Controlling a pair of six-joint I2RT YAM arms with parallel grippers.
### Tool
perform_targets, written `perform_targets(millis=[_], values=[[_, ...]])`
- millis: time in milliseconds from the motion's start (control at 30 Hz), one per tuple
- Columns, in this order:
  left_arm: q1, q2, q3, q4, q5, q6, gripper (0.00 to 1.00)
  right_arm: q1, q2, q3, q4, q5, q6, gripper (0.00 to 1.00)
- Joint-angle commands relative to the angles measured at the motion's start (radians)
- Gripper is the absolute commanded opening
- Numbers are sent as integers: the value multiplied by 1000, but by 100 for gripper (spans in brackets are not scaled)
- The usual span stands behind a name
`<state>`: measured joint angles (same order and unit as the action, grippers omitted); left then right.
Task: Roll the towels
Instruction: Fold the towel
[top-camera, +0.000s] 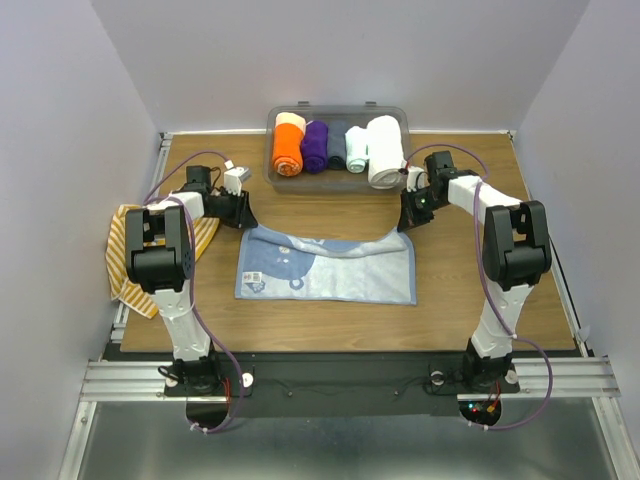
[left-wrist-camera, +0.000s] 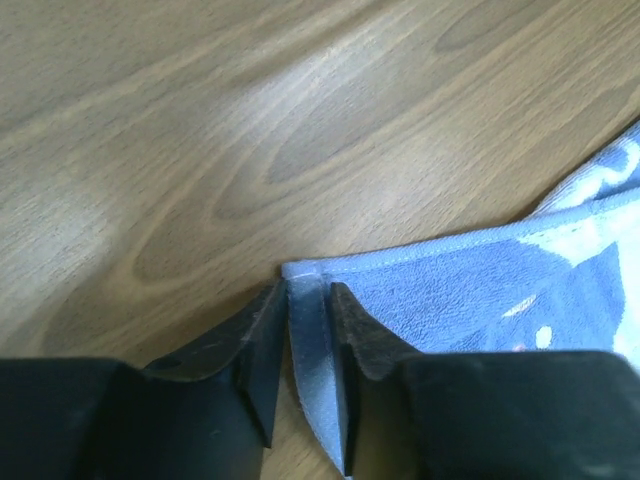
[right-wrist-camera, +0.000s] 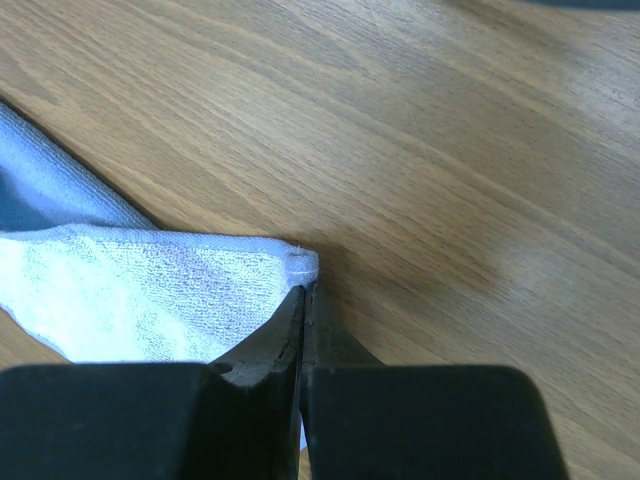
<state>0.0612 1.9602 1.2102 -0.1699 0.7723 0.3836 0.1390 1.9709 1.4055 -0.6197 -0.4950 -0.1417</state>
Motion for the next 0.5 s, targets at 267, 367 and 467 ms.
perform_targets(millis=[267,367,467], values=[[6,-44,28,-36,28,-32,0,-21,-56,33,26,-22,-19,1],[20,-90,32,-14,61,-35,0,-44,-67,56,26,-22,-15,1],[31,-139,28,4,105,-23,0,-67,-83,70,26,-27,-16,1]])
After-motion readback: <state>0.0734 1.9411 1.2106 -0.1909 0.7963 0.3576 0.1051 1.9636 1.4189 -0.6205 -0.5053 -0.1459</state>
